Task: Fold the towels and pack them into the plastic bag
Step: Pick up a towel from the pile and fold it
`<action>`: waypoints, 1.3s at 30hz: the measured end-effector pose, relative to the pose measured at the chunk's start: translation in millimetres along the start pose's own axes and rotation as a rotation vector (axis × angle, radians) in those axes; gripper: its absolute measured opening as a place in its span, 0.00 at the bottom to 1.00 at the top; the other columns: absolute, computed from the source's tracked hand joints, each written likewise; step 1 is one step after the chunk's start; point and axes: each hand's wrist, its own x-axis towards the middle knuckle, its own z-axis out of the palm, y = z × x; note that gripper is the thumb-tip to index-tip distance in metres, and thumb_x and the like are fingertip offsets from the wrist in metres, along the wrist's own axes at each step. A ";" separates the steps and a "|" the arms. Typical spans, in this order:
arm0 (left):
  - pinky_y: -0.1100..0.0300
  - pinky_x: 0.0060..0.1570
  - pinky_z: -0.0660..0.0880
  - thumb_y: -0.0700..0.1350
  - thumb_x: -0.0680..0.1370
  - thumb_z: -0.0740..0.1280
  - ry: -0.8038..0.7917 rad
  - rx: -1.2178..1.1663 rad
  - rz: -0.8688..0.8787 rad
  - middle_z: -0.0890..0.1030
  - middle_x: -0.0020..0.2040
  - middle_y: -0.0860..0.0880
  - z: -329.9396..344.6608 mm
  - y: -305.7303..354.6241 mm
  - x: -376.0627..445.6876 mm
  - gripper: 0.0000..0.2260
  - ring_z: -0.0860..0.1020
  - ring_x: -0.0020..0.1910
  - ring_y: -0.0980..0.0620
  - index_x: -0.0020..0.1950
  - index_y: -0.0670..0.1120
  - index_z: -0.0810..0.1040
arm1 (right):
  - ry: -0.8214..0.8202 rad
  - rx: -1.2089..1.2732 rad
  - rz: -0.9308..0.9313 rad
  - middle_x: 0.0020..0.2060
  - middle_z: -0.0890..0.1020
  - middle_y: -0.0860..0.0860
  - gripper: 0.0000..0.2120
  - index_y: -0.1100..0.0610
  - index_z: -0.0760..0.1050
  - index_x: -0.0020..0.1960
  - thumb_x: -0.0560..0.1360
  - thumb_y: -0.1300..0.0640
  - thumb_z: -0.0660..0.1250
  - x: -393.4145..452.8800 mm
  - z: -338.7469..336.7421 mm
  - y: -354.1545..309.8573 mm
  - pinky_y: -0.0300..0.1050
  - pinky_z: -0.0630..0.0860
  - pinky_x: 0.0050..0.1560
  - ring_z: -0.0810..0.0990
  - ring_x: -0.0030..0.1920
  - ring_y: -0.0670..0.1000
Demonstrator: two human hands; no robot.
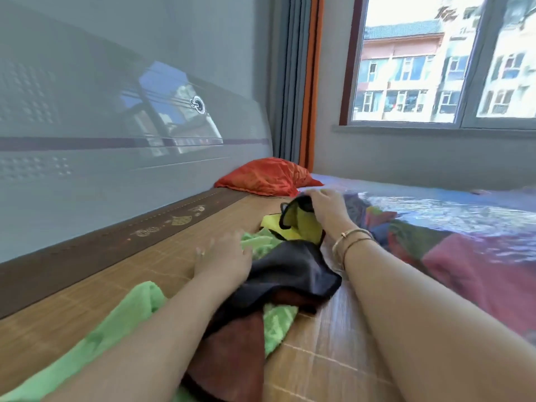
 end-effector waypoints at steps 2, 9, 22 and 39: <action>0.45 0.73 0.58 0.53 0.81 0.58 0.107 -0.091 0.071 0.65 0.76 0.47 -27.2 4.6 -33.2 0.25 0.62 0.75 0.43 0.77 0.51 0.59 | 0.032 0.074 -0.104 0.37 0.81 0.53 0.08 0.53 0.80 0.40 0.74 0.59 0.63 -27.6 -25.8 -39.8 0.46 0.77 0.45 0.80 0.41 0.54; 0.56 0.73 0.54 0.49 0.74 0.72 0.218 -0.475 0.230 0.55 0.79 0.47 -83.5 65.5 -192.7 0.40 0.55 0.77 0.49 0.79 0.52 0.50 | 0.060 0.134 -0.256 0.43 0.77 0.48 0.08 0.56 0.76 0.50 0.74 0.65 0.68 -191.8 -153.4 -109.1 0.35 0.71 0.44 0.75 0.45 0.46; 0.60 0.31 0.62 0.45 0.69 0.72 -0.061 -0.513 0.545 0.70 0.26 0.52 -22.6 147.8 -387.6 0.10 0.72 0.29 0.50 0.30 0.52 0.74 | -0.006 -0.186 -0.155 0.38 0.72 0.47 0.17 0.53 0.64 0.43 0.70 0.52 0.73 -423.6 -297.7 -26.0 0.40 0.67 0.38 0.70 0.39 0.46; 0.67 0.41 0.73 0.36 0.75 0.66 -0.148 -0.715 0.436 0.85 0.41 0.51 24.7 136.9 -417.7 0.09 0.78 0.41 0.59 0.47 0.45 0.85 | -0.309 -0.474 -0.368 0.30 0.72 0.46 0.09 0.52 0.68 0.36 0.68 0.63 0.67 -442.6 -311.7 12.9 0.41 0.64 0.33 0.67 0.33 0.45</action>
